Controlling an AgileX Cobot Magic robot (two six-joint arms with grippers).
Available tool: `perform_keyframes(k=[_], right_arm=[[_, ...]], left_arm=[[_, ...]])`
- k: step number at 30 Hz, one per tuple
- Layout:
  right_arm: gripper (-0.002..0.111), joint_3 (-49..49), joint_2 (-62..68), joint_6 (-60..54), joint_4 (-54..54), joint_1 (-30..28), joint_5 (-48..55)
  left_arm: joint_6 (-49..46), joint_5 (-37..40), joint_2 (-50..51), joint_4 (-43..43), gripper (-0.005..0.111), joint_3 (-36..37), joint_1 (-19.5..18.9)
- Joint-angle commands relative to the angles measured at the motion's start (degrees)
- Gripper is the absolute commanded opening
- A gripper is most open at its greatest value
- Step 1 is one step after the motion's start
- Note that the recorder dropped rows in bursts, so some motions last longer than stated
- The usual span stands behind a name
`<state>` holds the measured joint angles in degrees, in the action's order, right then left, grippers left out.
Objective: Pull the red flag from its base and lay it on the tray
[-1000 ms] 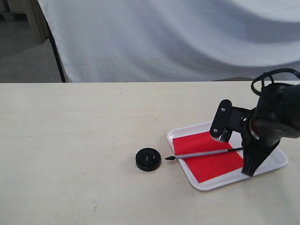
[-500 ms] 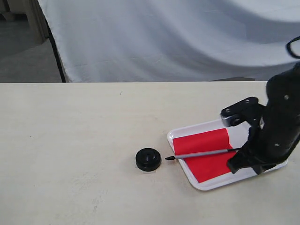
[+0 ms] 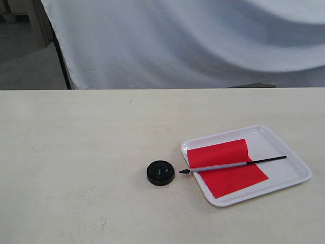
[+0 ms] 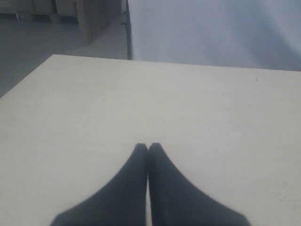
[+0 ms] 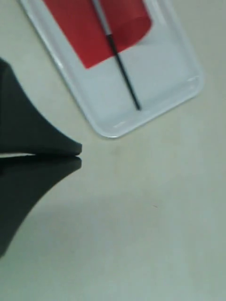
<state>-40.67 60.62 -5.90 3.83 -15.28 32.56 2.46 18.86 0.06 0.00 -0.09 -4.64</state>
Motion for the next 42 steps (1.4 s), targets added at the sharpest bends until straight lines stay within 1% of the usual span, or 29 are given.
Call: perform_keyframes(k=[1, 3, 6, 13, 16, 21, 24, 27, 31, 35, 38, 39, 42], right_arm=[[-0.001, 10.17, -12.01, 0.27, 0.84, -0.57, -14.54], [-0.001, 13.47, -17.26, 0.63, 1.33, -0.42, -18.41], [-0.001, 15.81, -24.14, 0.67, 1.49, 0.96, -20.04], [-0.001, 19.32, -38.19, 0.29, -0.26, 9.77, -23.24], [-0.001, 20.42, -44.43, 0.29, -0.64, 11.83, -23.66], [-0.001, 21.91, -55.91, 0.49, -0.64, 12.72, -23.66], [-0.001, 22.29, -60.62, 1.29, -0.26, 12.72, -23.46], [-0.001, 22.06, -60.62, 3.13, -0.26, 13.44, -22.35], [-0.001, 22.06, -60.62, 3.13, -1.02, 14.90, -23.71], [-0.001, 22.06, -60.62, 3.13, -1.05, 14.86, -23.11], [-0.001, 22.06, -60.62, 4.83, 1.77, 14.86, -20.50], [-0.001, 22.27, -60.62, 4.83, 1.70, 14.86, -19.49], [-0.001, 26.02, -60.62, 4.59, 1.70, 14.86, -21.70]], left_arm=[[-0.08, -0.24, -0.06, 0.00, 0.000, 0.09, -0.13], [-0.08, -0.24, -0.06, 0.00, 0.000, 0.09, -0.13], [-0.08, -0.24, -0.06, 0.00, 0.000, 0.09, -0.13], [-0.08, -0.24, -0.06, 0.00, 0.000, 0.09, -0.13], [-0.08, -0.24, -0.06, 0.00, 0.000, 0.09, -0.13], [-0.08, -0.24, -0.06, 0.00, 0.000, 0.09, -0.13], [-0.08, -0.24, -0.06, 0.00, 0.000, 0.09, -0.13], [-0.08, -0.13, -0.06, 0.00, 0.000, 0.09, -0.13], [-0.08, -0.13, -0.06, 0.00, 0.000, 0.09, -0.13], [-0.08, -0.13, -0.06, 0.00, 0.000, 0.09, -0.13], [-0.08, -0.13, -0.06, 0.00, 0.000, 0.09, -0.13], [-0.08, -0.13, -0.06, 0.00, 0.000, 0.09, -0.13], [-0.08, -0.13, -0.06, 0.00, 0.000, 0.09, -0.13]])
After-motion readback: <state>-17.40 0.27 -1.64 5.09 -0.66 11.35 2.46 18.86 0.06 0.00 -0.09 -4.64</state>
